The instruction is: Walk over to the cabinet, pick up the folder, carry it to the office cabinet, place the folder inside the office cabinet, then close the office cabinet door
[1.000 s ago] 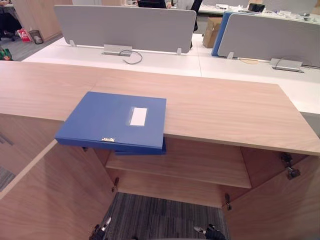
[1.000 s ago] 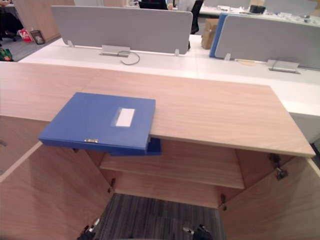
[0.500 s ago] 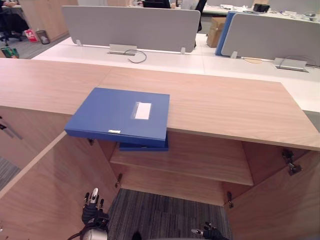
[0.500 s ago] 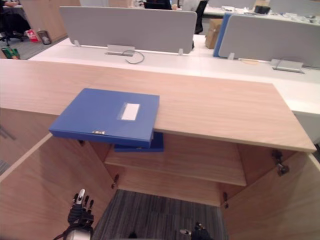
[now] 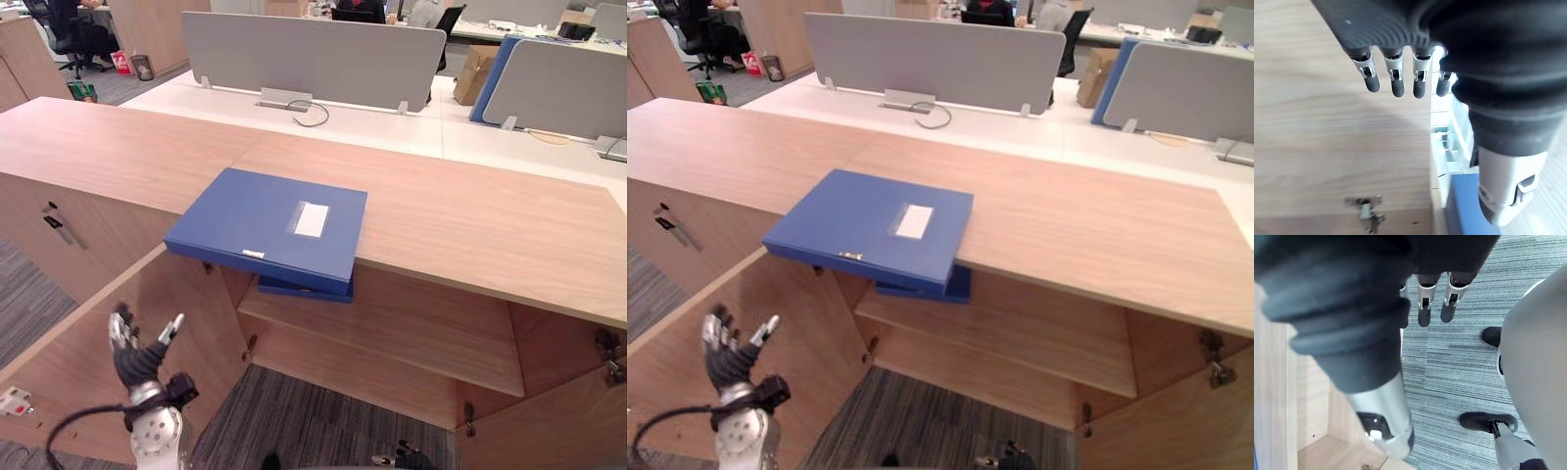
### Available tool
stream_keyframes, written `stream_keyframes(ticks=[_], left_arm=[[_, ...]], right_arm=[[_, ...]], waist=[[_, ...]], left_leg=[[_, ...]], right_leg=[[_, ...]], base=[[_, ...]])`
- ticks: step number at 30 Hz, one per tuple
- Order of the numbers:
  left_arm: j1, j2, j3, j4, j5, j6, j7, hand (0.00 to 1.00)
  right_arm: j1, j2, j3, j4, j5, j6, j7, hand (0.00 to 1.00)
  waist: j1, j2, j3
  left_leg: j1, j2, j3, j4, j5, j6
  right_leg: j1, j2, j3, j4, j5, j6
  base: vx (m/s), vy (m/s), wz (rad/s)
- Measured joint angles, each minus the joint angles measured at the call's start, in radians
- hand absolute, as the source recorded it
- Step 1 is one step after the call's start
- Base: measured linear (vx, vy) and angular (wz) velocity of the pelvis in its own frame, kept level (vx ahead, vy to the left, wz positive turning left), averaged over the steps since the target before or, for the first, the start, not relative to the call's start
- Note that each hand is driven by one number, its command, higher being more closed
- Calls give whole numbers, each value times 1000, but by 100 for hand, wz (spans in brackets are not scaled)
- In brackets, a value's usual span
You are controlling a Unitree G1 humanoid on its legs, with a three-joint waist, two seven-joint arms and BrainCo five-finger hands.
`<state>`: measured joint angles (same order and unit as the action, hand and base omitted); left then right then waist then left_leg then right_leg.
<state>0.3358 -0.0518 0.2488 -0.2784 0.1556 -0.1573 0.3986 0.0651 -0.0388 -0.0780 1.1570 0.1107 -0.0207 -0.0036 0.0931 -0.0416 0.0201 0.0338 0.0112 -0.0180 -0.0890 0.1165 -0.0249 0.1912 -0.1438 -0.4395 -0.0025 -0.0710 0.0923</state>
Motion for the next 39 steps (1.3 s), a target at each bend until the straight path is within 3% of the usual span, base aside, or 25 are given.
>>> stream_keyframes(ticks=[3, 4, 9, 15, 17, 25, 35, 39], left_arm=[[-15, 14, -41, -119, 213, 8, 60, 0], [-16, 19, -46, -127, 230, 8, 63, 0], [-99, 145, -164, -166, 502, 14, 103, 0], [-151, 218, -170, -163, 688, 33, 146, 0], [-169, 275, -170, -104, 742, 35, 158, 0], [-183, 398, -170, 69, 796, 45, 150, 0], [-237, 476, -171, 154, 816, 40, 118, 0], [-251, 508, -187, 178, 818, 40, 116, 0]], right_arm=[[1, -1, 0, 16, -16, -1, 0, 0], [1, -1, 1, 17, -17, -1, 0, 0], [5, -2, -1, 35, -36, -4, 0, 0], [-1, -2, -3, 38, -54, -21, 0, 0], [-7, -5, -7, 36, -54, -21, 0, 0], [-18, -8, 2, 35, -54, -22, 0, 0], [-38, -4, 30, 35, -61, -22, 0, 0], [-51, -5, 30, 35, -84, -22, 0, 0]], waist=[[9, 2, -5], [10, 2, -7], [7, -4, -25], [4, -4, -27], [4, -1, -27], [-1, 4, -26], [-5, 1, -25], [-20, 1, -25]], left_leg=[[-8, 2, 0, -4, -3, -4], [-13, 2, -1, -4, -3, -4], [-26, 7, 5, -4, 3, -1], [-32, 10, 17, 1, 4, -2], [-28, 11, 19, 0, 4, -2], [-15, 13, 25, -5, 1, -3], [-15, 13, 29, -5, -4, -7], [-14, 13, 35, -4, -6, -10]], right_leg=[[-11, 2, 0, 0, 1, -2], [-14, 3, 0, 0, 1, -2], [-34, 7, 9, 1, 5, -6], [-45, 17, 30, 0, 8, -9], [-47, 19, 31, -2, 9, -11], [-34, 23, 36, -17, 12, -16], [-30, 25, 38, -28, 14, -17], [-28, 25, 40, -33, 15, -16]], base=[[-53, 4, 1], [-46, 10, 0], [-10, 5, -3], [11, -9, -10], [-9, -4, -2], [-23, 5, -2], [0, 0, 0], [1, 2, -1]])
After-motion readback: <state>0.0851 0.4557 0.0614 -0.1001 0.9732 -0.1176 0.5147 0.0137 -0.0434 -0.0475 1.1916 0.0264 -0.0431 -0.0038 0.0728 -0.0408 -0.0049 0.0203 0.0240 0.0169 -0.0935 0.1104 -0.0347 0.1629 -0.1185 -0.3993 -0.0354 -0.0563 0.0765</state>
